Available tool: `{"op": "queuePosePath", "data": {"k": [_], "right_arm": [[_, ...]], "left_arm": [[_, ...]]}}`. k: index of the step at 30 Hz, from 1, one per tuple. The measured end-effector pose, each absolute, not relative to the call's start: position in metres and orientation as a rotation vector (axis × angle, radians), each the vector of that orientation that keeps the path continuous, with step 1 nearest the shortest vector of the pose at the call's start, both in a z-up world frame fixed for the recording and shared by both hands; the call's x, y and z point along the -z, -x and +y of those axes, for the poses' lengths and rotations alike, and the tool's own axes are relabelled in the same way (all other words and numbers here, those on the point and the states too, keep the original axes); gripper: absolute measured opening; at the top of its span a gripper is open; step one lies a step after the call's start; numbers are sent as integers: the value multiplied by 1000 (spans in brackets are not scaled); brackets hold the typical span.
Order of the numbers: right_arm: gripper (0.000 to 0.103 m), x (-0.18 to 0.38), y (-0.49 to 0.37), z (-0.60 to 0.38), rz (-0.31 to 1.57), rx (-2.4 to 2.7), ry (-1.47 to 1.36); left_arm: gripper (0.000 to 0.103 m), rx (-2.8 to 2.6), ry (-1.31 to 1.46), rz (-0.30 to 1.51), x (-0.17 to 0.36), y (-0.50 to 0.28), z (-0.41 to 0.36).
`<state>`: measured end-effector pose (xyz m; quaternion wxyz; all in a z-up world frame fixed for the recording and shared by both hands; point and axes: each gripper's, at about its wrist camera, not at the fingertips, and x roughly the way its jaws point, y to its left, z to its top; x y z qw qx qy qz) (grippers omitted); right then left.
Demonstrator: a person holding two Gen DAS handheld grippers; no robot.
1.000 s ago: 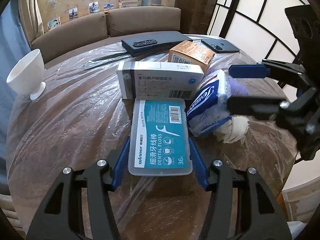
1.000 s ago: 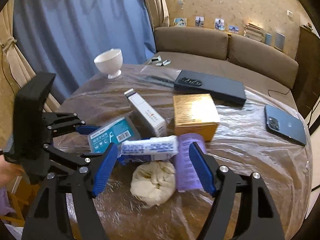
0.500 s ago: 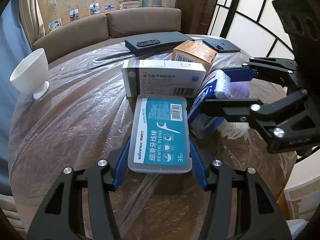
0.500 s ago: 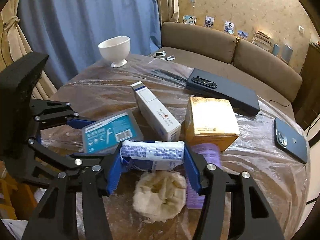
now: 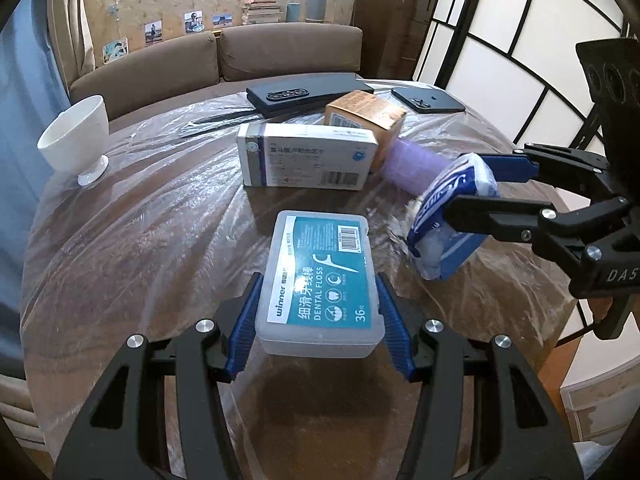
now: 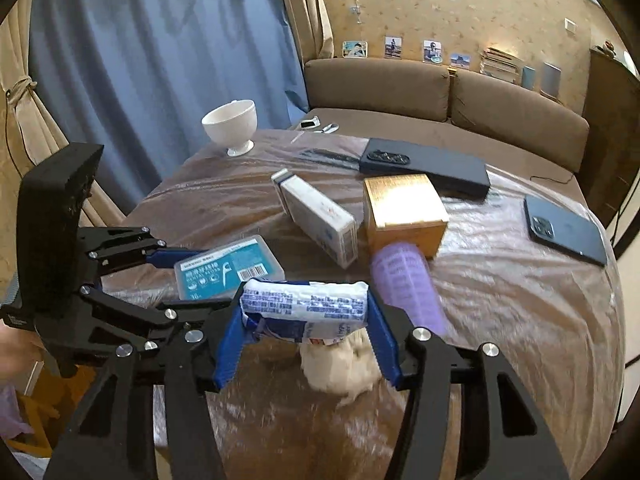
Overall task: Collect trash
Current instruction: 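Carry the floss case and tissue pack with both tools over the white bin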
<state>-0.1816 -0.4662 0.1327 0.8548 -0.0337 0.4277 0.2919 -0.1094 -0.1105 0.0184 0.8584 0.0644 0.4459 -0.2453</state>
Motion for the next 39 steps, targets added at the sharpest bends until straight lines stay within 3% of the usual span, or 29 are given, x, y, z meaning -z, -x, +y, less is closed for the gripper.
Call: {"op": "queuePosePath", "data": {"k": [10,15,17,19,39], "right_arm": [[54,-135,211,-468,910,-602,94],[54,-134,217,-468,911,-592,94],[54,-134,221,-470,911,-590,97],[54,-135,225,-471,911,-590,98],[54,-142,274,-494,913,-572,59]], "left_arm": [[56,513,-165,994,-6,122,-114],[64,493,-170,988,-6,110,-121],[64,481,-198,983,-5,108,-126],[55,468,-222,980,-3,108,-130],[55,499,-152,945,-25,173,-120]]}}
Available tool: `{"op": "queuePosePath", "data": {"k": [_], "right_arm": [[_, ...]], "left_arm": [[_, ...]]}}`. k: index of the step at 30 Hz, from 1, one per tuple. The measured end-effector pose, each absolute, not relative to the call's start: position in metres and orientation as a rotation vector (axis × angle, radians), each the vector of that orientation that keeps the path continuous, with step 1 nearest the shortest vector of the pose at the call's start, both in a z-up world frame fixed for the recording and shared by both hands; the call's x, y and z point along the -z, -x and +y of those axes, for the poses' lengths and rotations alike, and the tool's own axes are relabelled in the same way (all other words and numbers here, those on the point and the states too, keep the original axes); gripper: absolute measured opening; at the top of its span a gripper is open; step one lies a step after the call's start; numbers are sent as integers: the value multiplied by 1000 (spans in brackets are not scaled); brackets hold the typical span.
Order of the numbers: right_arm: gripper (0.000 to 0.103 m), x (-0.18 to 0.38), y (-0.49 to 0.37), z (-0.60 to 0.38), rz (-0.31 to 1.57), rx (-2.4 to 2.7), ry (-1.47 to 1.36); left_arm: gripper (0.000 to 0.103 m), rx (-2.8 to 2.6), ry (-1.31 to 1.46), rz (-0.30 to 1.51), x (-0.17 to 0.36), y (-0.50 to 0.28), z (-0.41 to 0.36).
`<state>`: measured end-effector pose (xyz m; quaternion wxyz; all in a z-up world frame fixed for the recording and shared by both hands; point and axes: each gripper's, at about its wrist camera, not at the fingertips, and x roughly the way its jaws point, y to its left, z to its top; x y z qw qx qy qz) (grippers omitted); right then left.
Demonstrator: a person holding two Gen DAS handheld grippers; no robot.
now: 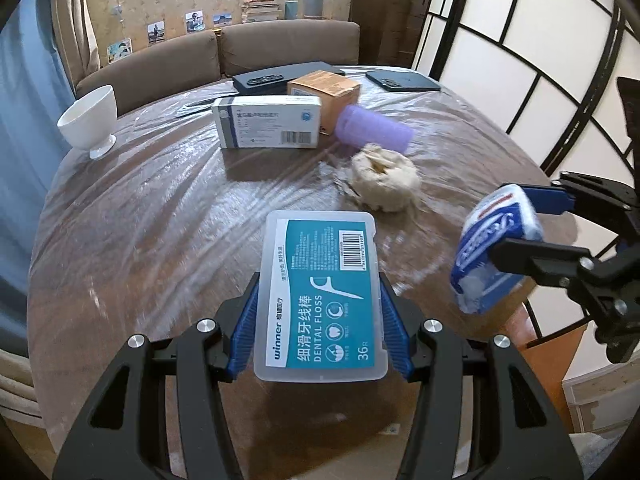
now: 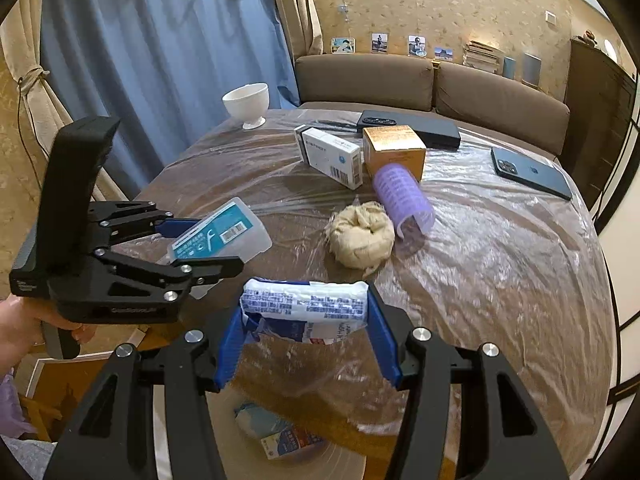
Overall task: Collect trash
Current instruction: 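Carry the floss case and tissue pack with both tools over the white bin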
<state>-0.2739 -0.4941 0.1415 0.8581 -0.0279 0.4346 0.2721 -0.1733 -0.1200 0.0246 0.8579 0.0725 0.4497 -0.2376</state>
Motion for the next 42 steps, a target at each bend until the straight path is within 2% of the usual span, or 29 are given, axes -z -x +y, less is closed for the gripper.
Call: {"op": "queuePosePath", "data": {"k": [42], "right_arm": [[54,-124,368,-505,1000,-632,66]], "left_arm": [[55,481,-270,985,-14,294,-137]]}}
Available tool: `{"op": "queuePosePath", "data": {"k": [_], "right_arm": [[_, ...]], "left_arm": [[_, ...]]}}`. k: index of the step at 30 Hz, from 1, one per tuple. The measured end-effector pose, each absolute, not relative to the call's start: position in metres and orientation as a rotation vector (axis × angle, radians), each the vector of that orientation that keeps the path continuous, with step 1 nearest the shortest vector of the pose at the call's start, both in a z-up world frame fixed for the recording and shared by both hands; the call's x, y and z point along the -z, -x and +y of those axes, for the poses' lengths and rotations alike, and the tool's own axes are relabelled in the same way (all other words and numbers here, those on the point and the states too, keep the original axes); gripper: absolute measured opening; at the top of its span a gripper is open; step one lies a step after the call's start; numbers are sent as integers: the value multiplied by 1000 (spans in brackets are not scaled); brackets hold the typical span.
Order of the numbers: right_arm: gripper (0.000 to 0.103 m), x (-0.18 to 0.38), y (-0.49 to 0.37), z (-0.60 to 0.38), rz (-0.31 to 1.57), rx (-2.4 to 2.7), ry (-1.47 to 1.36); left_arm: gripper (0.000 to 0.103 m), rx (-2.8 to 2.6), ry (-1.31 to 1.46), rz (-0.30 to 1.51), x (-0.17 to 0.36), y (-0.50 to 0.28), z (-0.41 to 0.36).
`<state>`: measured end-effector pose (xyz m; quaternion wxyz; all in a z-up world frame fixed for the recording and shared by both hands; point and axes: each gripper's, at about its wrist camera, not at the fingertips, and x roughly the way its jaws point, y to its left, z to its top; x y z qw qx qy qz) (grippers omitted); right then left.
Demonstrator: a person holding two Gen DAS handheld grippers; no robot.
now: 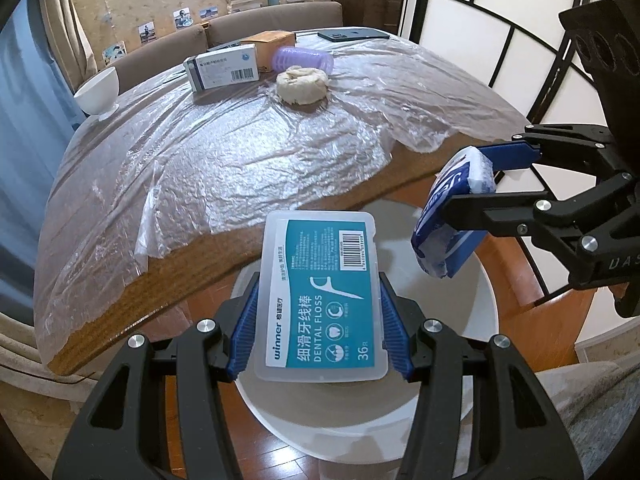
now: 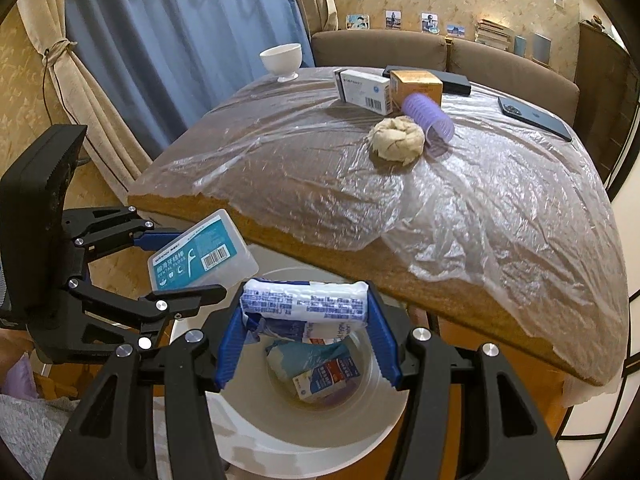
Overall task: Collect trash
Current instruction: 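Carry the floss case and tissue pack with both tools over the white bin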
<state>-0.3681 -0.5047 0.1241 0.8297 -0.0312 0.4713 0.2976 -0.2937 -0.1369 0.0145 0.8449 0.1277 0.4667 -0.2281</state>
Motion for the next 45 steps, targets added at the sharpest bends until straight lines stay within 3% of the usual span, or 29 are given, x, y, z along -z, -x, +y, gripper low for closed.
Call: {"op": "queuePosePath", "data": {"k": [45], "right_arm": [[54,-54,376,-495,1167,-578,84]], "left_arm": [[55,484,-385,1148,63,302,-160]]}}
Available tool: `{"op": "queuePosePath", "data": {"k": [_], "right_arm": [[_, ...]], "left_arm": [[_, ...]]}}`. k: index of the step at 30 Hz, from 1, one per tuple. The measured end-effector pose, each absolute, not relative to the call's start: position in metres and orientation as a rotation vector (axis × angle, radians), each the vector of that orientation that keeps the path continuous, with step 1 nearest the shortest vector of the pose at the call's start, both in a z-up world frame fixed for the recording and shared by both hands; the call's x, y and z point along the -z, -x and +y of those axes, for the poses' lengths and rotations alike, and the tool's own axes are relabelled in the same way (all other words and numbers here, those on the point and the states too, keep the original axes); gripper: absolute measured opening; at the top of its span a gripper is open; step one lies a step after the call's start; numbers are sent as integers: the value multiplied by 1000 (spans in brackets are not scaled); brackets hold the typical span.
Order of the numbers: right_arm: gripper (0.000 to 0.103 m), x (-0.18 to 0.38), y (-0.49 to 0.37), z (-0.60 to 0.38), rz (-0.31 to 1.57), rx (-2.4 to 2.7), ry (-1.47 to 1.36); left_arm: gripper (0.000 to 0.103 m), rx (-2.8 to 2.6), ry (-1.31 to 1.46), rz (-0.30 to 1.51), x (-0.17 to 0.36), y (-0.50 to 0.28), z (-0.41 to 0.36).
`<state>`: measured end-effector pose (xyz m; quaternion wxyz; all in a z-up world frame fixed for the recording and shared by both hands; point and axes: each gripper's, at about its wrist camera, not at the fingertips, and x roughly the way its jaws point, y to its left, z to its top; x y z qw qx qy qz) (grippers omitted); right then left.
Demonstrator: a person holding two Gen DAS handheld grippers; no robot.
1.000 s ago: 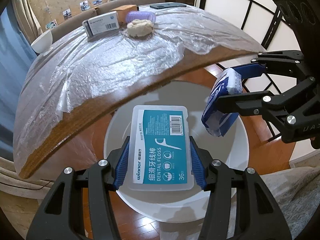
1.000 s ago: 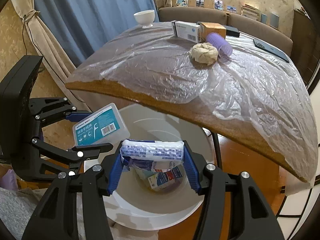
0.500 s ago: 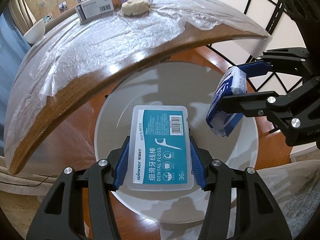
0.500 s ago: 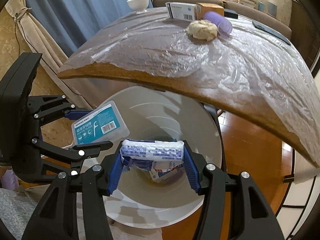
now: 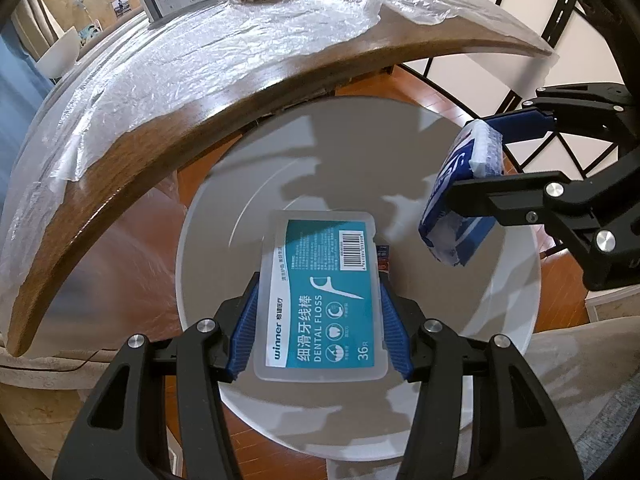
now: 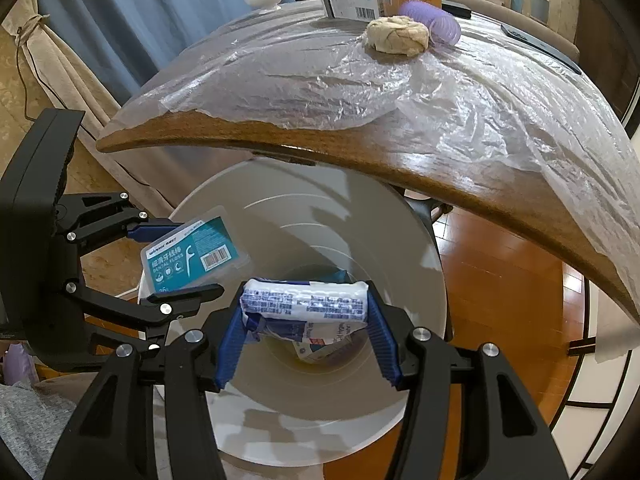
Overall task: Collect trash
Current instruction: 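Carry the floss case and tissue pack with both tools over the white bin, then open both tools to drop the floss case and tissue pack into the bin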
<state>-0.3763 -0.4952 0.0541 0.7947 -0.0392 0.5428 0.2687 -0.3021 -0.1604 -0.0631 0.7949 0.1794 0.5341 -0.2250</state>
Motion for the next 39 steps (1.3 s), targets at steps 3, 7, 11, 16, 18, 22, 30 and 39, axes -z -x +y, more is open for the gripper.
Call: {"op": "queuePosePath", "data": {"k": [3,7,11,16,18,22,30,39], "right_arm": [[54,-51,374,-495,1174,-575,82],[54,-47,371,-495,1182,-571,83],[54,-43,369,-494,1191,-571,88],[54,-38,368,-493,1200,-571,98],[54,-36,368,-492,1201,-572,100],[54,-35,368,-490,1203,-576,101],[86,-57,373,-502,1100,-519,80],[99,-124,367,-525,904,-425,18]], "left_arm": [[55,481,-391,1155,68,301,-164],[55,479,-397,1169,75,299,-166],[55,474,-401,1183,83,297,-169],[55,471,-399,1192,87,294,-170],[55,470,-397,1195,87,294,-169],[55,474,-394,1197,86,293,-170],[83,470,-320,1133,65,292,-163],[100,460,-221,926,-7,305,-146]]}}
